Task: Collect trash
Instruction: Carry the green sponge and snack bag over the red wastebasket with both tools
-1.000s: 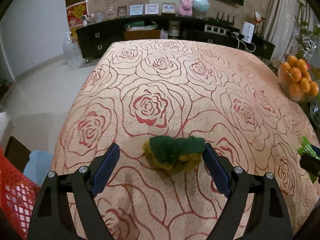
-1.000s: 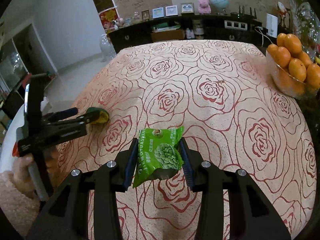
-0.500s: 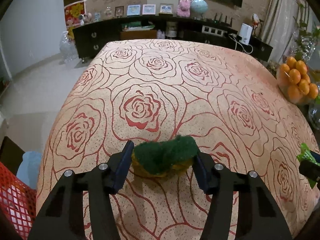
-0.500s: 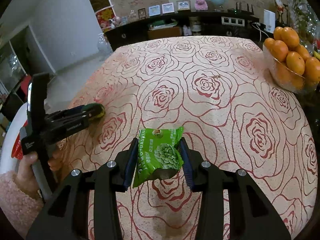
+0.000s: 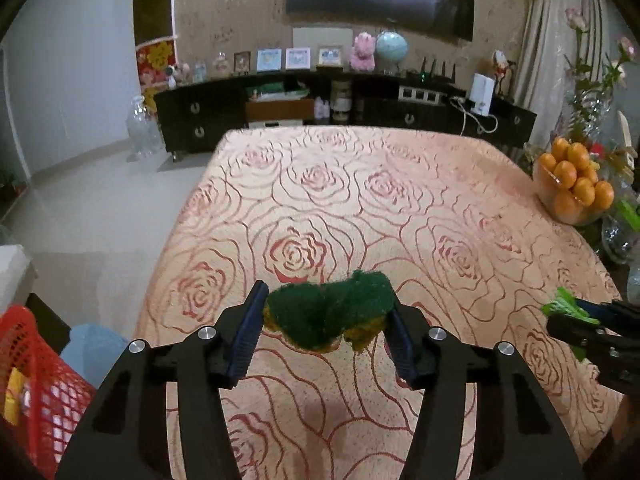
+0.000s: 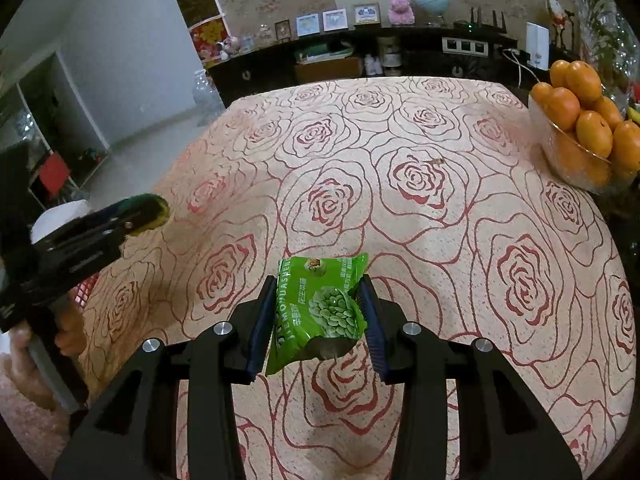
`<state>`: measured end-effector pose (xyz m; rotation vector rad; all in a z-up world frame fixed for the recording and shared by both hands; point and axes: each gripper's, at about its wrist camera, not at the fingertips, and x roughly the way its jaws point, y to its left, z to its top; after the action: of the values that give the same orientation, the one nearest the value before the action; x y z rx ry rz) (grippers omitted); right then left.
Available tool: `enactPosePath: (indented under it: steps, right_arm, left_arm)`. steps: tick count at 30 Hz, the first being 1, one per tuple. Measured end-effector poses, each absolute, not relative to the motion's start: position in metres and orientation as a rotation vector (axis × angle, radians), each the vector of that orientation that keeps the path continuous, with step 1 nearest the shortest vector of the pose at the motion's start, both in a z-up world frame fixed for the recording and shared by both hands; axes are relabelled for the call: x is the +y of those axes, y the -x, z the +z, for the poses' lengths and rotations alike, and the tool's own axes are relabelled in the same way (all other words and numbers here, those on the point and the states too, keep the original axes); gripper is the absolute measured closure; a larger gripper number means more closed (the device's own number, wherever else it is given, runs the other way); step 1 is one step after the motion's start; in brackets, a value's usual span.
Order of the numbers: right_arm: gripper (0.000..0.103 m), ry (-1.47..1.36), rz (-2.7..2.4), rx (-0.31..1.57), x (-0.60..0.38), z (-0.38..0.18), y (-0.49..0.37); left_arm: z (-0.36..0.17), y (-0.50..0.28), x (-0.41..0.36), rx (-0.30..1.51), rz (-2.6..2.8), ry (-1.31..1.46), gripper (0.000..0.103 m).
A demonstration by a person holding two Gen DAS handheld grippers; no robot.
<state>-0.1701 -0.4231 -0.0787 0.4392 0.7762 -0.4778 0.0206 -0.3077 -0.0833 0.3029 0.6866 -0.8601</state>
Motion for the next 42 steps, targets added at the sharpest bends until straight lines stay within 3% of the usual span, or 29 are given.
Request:
enactPosePath:
  steps: [18, 42]
  right_arm:
    - [0.064, -0.379, -0.428, 0.721, -0.390, -0.051, 0.141]
    - [0.064, -0.242, -0.216, 0.696, -0.293, 0.000, 0.042]
  left_arm:
    - [-0.016, -0.011, -0.227, 0.554, -0.781, -0.246, 0.050]
    - [0.040, -0.055, -0.043, 0.495, -0.437, -0.103, 0.050]
